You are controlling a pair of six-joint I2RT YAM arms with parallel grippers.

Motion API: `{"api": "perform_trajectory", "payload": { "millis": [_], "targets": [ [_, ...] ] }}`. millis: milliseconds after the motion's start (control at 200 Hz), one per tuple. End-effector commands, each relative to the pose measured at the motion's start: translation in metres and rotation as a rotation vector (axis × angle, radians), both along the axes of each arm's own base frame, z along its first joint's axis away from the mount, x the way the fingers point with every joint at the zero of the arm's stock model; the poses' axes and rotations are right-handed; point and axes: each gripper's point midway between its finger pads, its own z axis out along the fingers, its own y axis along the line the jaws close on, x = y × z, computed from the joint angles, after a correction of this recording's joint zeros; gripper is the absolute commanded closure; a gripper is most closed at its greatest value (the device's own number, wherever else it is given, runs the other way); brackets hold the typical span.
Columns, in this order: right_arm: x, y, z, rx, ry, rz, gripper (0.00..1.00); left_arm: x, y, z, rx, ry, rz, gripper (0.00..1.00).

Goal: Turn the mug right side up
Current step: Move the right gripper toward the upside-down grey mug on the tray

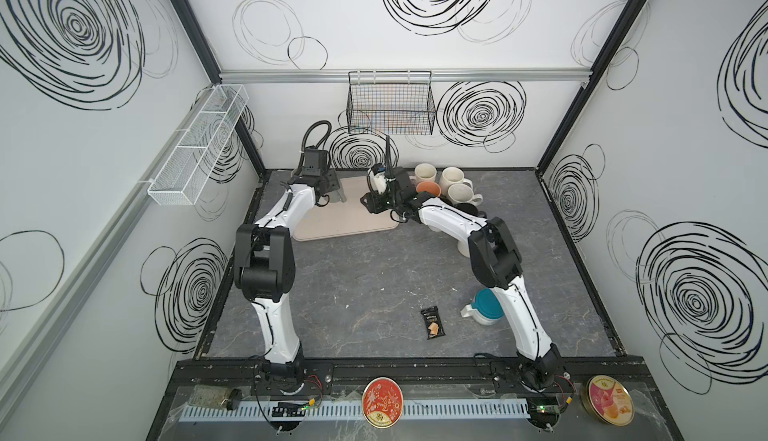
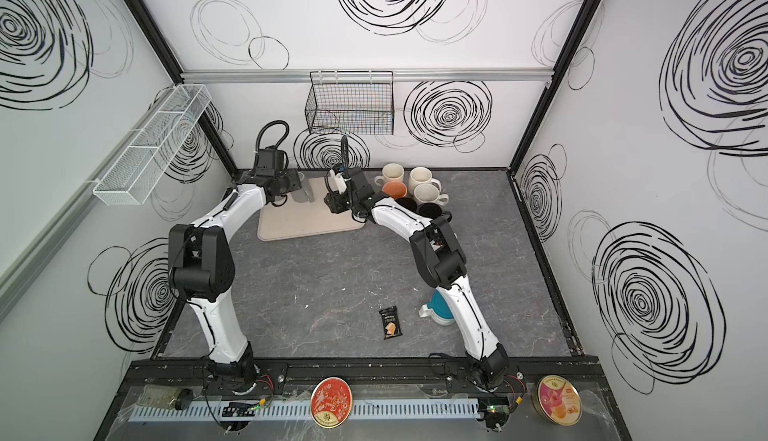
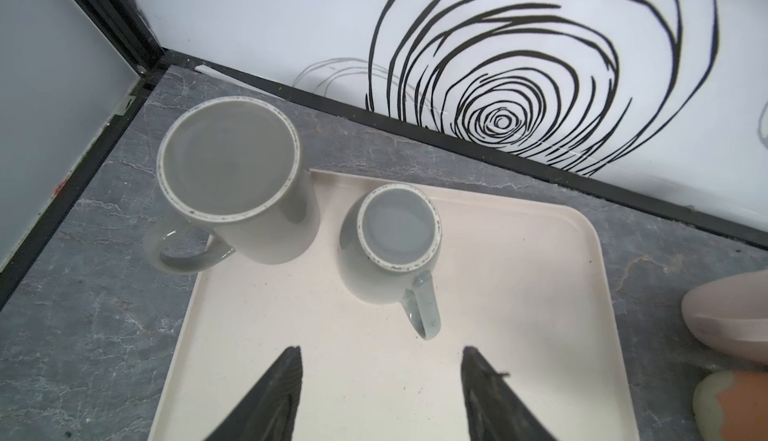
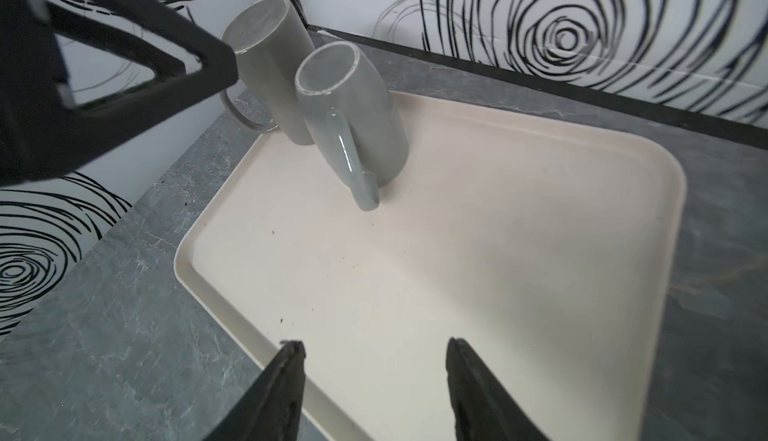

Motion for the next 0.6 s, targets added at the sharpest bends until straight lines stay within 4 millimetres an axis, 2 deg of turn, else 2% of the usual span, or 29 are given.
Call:
{"api": "perform_trajectory", "payload": {
  "millis": [0,115,250,445,590],
  "targets": [
    [0.007,0.021,0.014,0.007,-0.086,0.039,0.41,0.002,0.011,0.001,-0.022,0.0,0.005,0.36],
    [0.013,0.037,0.006,0.038,-0.114,0.063,0.4,0.012,0.016,-0.001,-0.059,-0.024,-0.001,0.37],
    [0.015,0.046,-0.002,0.063,-0.113,0.077,0.39,0.036,0.016,-0.004,-0.114,-0.07,-0.025,0.37],
    [0.006,0.044,-0.013,0.028,-0.074,0.091,0.4,0.077,0.011,-0.021,-0.152,-0.081,-0.075,0.38],
    [-0.001,0.04,-0.018,0.013,-0.057,0.097,0.4,0.097,0.011,-0.029,-0.139,-0.097,-0.071,0.38]
  ]
}}
